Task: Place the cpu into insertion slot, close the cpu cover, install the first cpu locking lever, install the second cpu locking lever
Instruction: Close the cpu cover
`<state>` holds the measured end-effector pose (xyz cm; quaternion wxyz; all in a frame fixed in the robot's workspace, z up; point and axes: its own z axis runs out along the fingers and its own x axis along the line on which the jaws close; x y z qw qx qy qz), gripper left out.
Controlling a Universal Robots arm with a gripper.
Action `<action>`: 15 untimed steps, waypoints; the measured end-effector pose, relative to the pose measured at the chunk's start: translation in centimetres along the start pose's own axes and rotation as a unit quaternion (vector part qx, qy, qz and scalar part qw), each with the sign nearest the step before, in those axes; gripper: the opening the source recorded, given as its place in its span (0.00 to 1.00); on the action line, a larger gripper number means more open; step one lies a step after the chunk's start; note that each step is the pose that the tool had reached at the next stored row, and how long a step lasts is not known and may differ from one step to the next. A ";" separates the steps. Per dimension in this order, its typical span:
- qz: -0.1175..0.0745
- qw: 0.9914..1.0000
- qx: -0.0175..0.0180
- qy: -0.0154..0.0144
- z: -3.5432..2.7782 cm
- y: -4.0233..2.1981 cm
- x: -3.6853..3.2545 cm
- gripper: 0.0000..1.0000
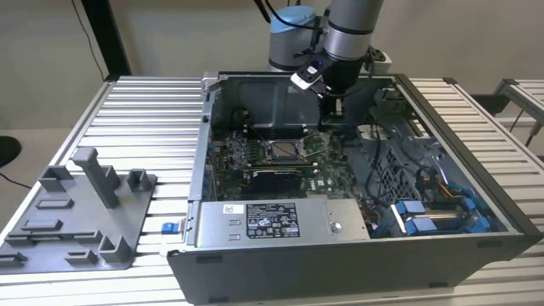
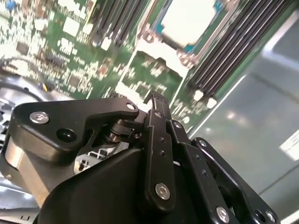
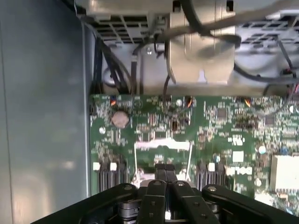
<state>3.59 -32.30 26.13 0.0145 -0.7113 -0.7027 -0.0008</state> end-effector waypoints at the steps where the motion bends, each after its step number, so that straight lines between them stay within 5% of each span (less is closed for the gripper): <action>1: 0.000 1.000 0.000 0.000 0.13 0.47 0.00 0.00; 9: 0.000 1.000 0.004 0.000 0.98 3.96 0.03 0.00; 15: -0.010 1.000 0.011 0.000 1.42 4.30 0.02 0.00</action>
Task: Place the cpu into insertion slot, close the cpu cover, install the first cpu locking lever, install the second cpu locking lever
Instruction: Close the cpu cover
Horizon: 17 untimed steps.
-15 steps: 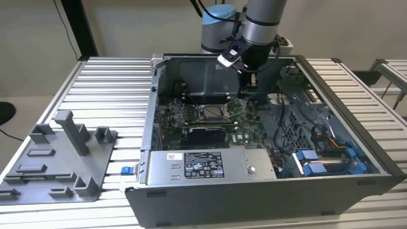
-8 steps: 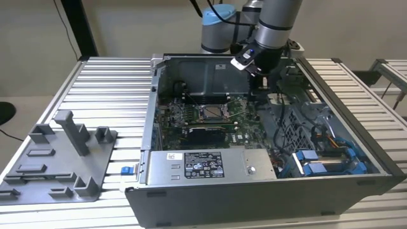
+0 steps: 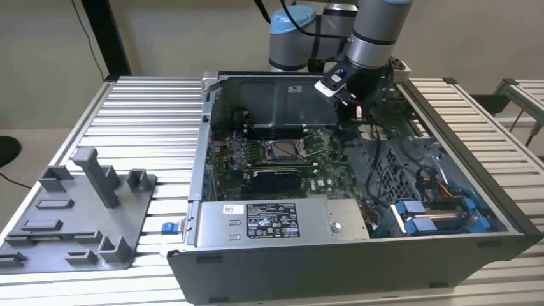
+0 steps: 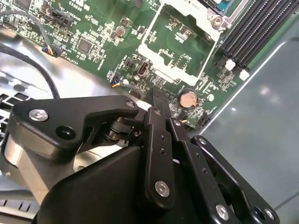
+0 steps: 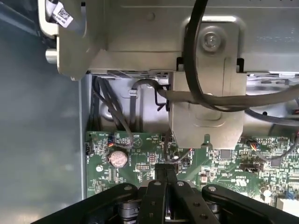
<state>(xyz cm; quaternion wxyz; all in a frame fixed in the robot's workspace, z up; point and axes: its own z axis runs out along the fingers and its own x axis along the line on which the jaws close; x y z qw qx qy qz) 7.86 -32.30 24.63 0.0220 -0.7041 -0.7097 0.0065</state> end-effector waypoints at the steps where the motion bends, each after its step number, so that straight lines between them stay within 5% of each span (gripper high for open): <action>1: -0.003 1.000 0.000 0.000 0.10 0.05 0.00 0.00; 17: -0.037 0.999 0.015 -0.001 1.94 0.32 -0.20 0.00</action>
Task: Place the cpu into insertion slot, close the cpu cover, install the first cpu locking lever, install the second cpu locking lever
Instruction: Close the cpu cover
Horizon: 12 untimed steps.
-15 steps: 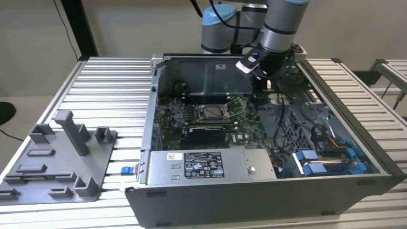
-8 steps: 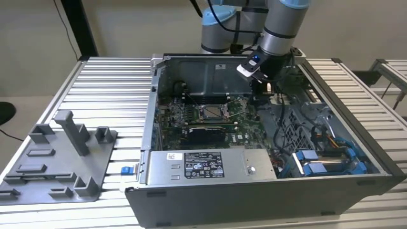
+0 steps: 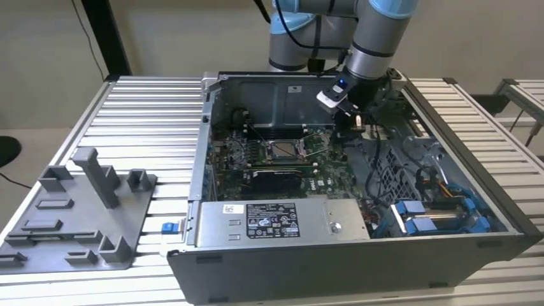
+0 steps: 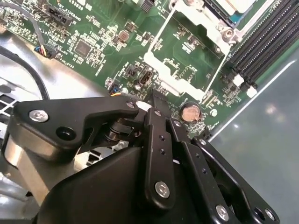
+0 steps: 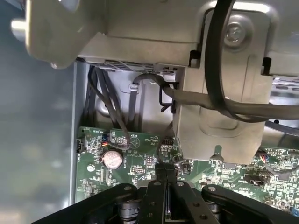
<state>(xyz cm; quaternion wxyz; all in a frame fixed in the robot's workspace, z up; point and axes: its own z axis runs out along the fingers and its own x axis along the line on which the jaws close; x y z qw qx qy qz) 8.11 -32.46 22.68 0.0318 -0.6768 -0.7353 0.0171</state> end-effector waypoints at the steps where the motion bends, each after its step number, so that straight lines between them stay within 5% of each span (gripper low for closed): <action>1: 0.000 1.000 0.002 0.000 0.06 -0.04 -0.01 0.00; 5: 0.000 1.000 0.016 0.001 0.14 -0.13 -0.05 0.00; 12: 0.000 1.000 0.024 0.003 0.12 -0.15 -0.17 0.00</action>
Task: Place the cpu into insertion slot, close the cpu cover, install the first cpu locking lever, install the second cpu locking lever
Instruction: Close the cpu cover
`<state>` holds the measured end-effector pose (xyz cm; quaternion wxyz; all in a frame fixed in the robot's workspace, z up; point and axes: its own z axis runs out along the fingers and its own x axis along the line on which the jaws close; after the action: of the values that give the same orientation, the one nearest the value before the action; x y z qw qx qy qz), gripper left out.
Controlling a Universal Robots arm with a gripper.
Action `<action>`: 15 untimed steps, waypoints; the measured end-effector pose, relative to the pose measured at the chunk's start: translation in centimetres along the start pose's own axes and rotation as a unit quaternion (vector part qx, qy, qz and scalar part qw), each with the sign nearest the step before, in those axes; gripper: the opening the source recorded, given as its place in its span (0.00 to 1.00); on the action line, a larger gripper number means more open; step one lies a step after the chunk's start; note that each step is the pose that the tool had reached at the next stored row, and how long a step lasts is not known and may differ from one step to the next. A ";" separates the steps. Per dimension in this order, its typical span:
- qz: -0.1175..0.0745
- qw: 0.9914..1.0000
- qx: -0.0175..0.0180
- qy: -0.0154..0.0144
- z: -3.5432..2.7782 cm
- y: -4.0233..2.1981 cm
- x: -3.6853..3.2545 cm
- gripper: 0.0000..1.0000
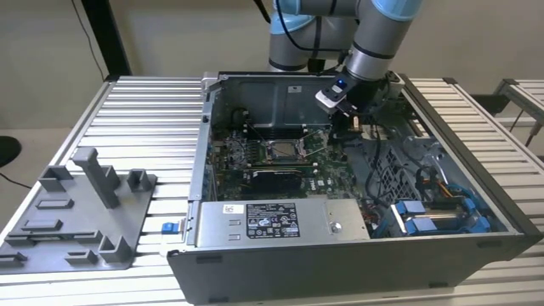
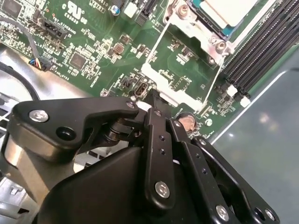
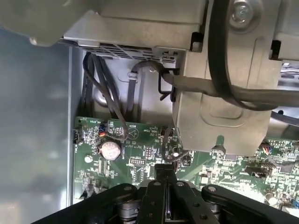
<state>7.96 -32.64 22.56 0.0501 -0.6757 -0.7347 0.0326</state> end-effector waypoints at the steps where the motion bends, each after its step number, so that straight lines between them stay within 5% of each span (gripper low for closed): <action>1: 0.000 1.000 0.002 0.000 -0.09 -0.02 0.00 0.00; 7: 0.000 1.000 0.008 0.004 -0.86 -0.27 -0.02 0.00; 15: 0.000 1.000 0.012 0.014 -1.13 -1.65 0.03 0.00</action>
<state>6.46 -32.77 23.88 0.0690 -0.6752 -0.7337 0.0320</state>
